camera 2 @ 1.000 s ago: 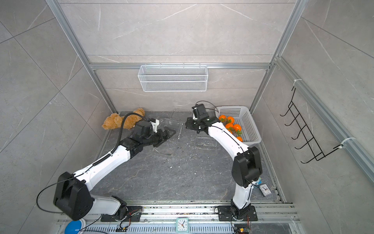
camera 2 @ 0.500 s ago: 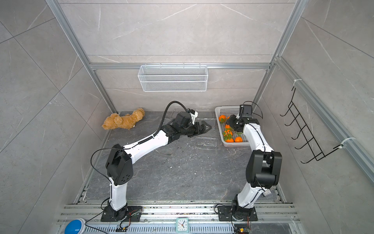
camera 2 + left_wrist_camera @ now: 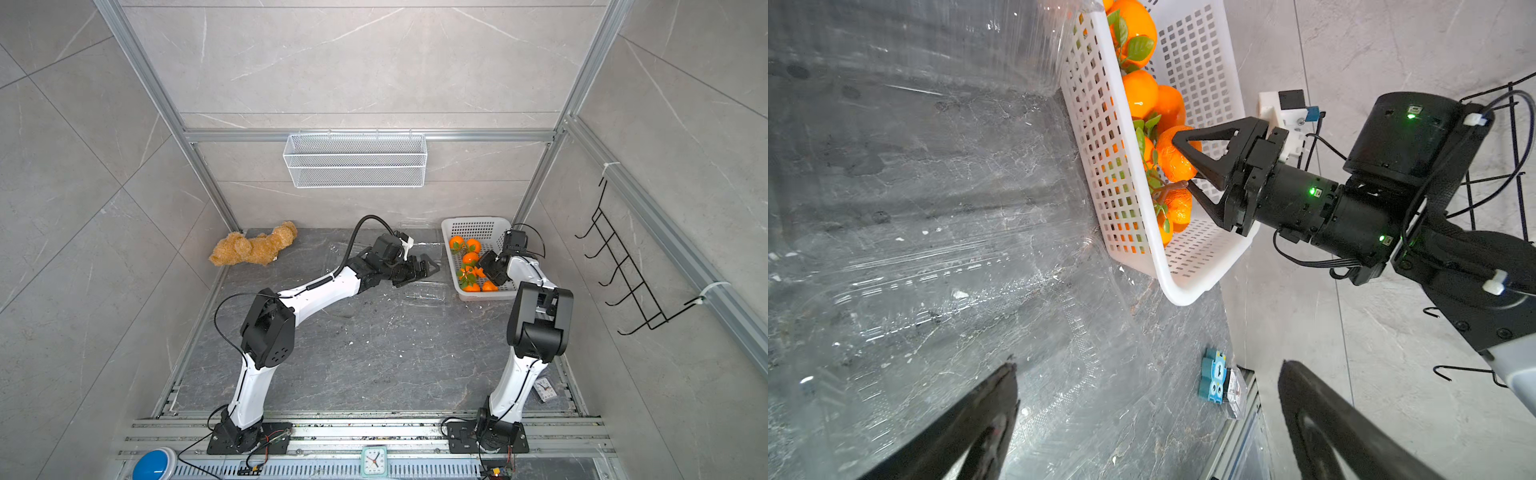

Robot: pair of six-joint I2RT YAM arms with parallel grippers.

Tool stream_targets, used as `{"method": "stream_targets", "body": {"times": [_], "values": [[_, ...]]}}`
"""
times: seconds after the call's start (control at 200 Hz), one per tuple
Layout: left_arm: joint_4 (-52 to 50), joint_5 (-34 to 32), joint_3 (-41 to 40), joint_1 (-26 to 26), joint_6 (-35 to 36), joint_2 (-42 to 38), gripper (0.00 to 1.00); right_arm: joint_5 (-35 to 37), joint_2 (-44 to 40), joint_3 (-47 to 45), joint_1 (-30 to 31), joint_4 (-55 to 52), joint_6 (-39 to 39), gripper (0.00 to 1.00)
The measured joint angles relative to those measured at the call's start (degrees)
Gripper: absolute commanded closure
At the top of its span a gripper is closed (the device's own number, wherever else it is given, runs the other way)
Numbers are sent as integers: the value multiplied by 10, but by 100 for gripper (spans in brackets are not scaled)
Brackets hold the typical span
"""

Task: Take oranges out of containers
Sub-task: Place the orange in the basket, then reset both arms

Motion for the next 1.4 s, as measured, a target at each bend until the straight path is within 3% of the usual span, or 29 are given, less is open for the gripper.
{"method": "stream_targets", "body": {"times": [0.334,0.534,0.763,0.993,1.132,1.252,1.402], "values": [[-20,-3,-3,11,19,-7,0,0,-42,-5,-3,2,5,0],[-44,-33,-70,36,60,-82,0,0,-139,-32,7,2,-1,0],[-75,-92,-187,106,123,-239,0,28,-247,-84,66,24,-32,0],[-140,-207,-320,235,183,-410,0,70,-296,-224,112,116,-55,0],[-162,-339,-419,330,195,-503,0,118,-330,-354,122,196,-56,0],[-157,-457,-493,342,198,-540,0,160,-351,-399,154,259,-68,0],[-89,-559,-596,360,206,-536,0,204,-342,-418,184,303,-91,0]]}}
